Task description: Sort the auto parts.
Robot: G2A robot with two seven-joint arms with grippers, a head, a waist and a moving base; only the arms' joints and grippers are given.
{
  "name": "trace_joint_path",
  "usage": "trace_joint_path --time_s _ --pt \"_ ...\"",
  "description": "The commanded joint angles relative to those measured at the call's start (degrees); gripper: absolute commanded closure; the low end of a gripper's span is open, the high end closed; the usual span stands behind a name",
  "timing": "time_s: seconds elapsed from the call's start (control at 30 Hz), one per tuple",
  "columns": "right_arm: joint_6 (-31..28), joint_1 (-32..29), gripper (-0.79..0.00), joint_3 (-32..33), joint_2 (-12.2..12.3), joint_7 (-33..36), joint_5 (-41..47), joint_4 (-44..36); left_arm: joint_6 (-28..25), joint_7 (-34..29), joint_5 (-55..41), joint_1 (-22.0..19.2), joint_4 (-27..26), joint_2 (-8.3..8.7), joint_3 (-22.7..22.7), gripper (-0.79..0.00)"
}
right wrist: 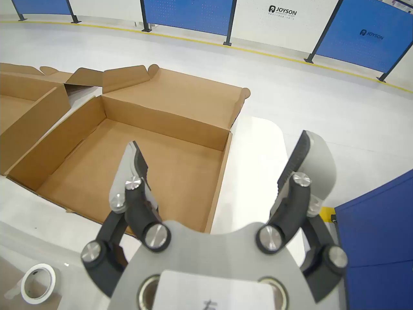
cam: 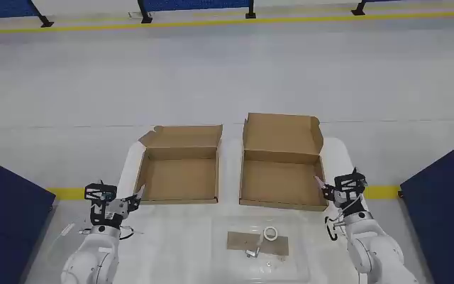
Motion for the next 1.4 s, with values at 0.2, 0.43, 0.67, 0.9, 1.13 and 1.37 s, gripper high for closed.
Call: trace_joint_path --time_s 0.2,0.43,0.67,0.9,1.13,1.37 --pt "-6.4 -0.5 -0.785 0.4 0.4 4.0 -0.8 -3.6 0.0 0.0 0.0 0.0 0.0 0.0 0.0 -0.785" --pt "-11.9 -1.1 -0.785 1.6 0.7 8.6 0.6 -6.1 0.0 0.0 0.0 0.0 0.0 0.0 0.0 -0.785" --pt "-16.2 -0.4 -0.785 1.5 1.0 10.8 -0.8 -7.8 0.0 0.0 0.0 0.0 0.0 0.0 0.0 -0.785" --pt "-28.0 2.5 -0.785 4.0 2.2 26.5 -1.5 -12.0 0.0 0.0 0.0 0.0 0.0 0.0 0.0 -0.785" --pt "-28.0 2.5 -0.785 4.0 2.2 26.5 -1.5 -12.0 0.0 0.0 0.0 0.0 0.0 0.0 0.0 -0.785" --pt "-35.4 4.5 -0.785 2.1 2.8 33.3 -4.0 -15.3 0.0 0.0 0.0 0.0 0.0 0.0 0.0 -0.785"
